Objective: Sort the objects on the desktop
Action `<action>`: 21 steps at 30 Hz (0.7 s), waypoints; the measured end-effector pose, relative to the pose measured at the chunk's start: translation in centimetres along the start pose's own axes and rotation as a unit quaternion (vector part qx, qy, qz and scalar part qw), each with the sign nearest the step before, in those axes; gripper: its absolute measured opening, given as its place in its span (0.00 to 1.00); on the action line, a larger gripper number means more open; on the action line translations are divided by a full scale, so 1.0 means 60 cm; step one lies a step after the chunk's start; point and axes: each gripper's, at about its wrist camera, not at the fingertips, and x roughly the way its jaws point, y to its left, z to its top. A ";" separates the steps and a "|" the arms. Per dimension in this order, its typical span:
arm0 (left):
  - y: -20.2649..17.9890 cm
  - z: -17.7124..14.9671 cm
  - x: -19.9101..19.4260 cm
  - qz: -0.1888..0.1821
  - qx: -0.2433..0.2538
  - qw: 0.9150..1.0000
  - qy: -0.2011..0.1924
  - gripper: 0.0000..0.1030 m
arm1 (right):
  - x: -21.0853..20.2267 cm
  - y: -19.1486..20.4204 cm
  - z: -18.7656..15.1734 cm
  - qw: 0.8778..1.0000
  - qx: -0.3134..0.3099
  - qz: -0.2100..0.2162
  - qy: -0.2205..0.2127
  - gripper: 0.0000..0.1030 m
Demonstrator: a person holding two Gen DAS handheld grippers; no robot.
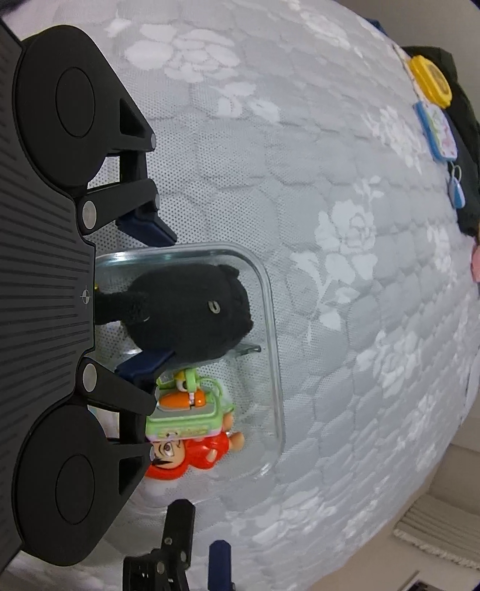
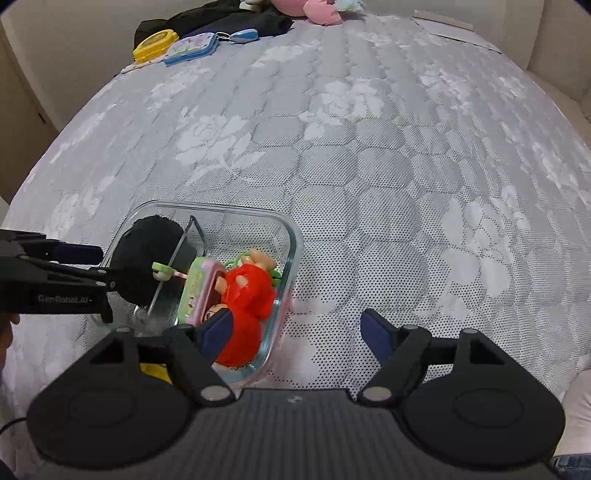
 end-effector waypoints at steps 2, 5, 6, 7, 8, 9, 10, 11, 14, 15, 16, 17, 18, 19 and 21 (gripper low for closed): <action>-0.001 -0.001 -0.009 -0.008 -0.004 1.000 0.002 0.59 | -0.003 0.003 0.001 1.000 -0.002 -0.004 -0.006 0.73; -0.003 -0.008 -0.030 -0.022 -0.005 1.000 0.001 0.60 | -0.012 0.009 0.002 1.000 -0.005 0.002 -0.010 0.64; -0.005 -0.010 -0.038 -0.021 0.000 1.000 -0.002 0.61 | -0.014 0.011 0.002 1.000 -0.005 0.006 -0.009 0.58; -0.008 -0.013 -0.043 -0.020 0.005 1.000 -0.005 0.61 | -0.014 0.012 0.002 1.000 -0.003 0.010 -0.005 0.53; -0.008 -0.016 -0.049 -0.020 0.007 1.000 -0.007 0.61 | -0.013 0.012 0.002 1.000 -0.001 0.015 0.000 0.51; -0.008 -0.018 -0.055 -0.022 0.009 1.000 -0.008 0.61 | -0.012 0.012 0.001 1.000 0.002 0.019 0.005 0.49; -0.007 -0.020 -0.059 -0.024 0.010 1.000 -0.008 0.61 | -0.010 0.012 0.000 1.000 0.005 0.021 0.009 0.47; -0.006 -0.022 -0.062 -0.024 0.011 1.000 -0.008 0.62 | -0.009 0.013 -0.001 1.000 0.005 0.020 0.010 0.46; 0.005 -0.027 -0.067 -0.016 0.009 1.000 -0.008 0.62 | -0.006 0.016 -0.001 1.000 -0.005 0.006 0.005 0.45; 0.011 -0.027 -0.070 -0.015 0.004 1.000 -0.008 0.62 | -0.005 0.017 -0.001 1.000 -0.007 0.001 0.002 0.45; 0.018 -0.025 -0.072 -0.016 -0.005 1.000 -0.008 0.63 | -0.006 0.017 -0.001 1.000 -0.007 -0.002 -0.001 0.43; 0.027 -0.025 -0.076 -0.017 -0.016 1.000 -0.008 0.66 | -0.007 0.017 0.000 1.000 -0.005 -0.001 -0.004 0.41; 0.038 -0.023 -0.079 -0.018 -0.032 0.999 -0.007 0.71 | -0.008 0.016 0.002 1.000 -0.002 0.001 -0.007 0.37; 0.050 -0.022 -0.083 -0.019 -0.048 0.999 -0.006 0.74 | -0.009 0.016 0.005 1.000 0.001 0.004 -0.009 0.37; 0.065 -0.022 -0.091 -0.016 -0.063 0.998 -0.005 0.81 | -0.009 0.022 0.016 1.000 -0.002 0.015 -0.009 0.37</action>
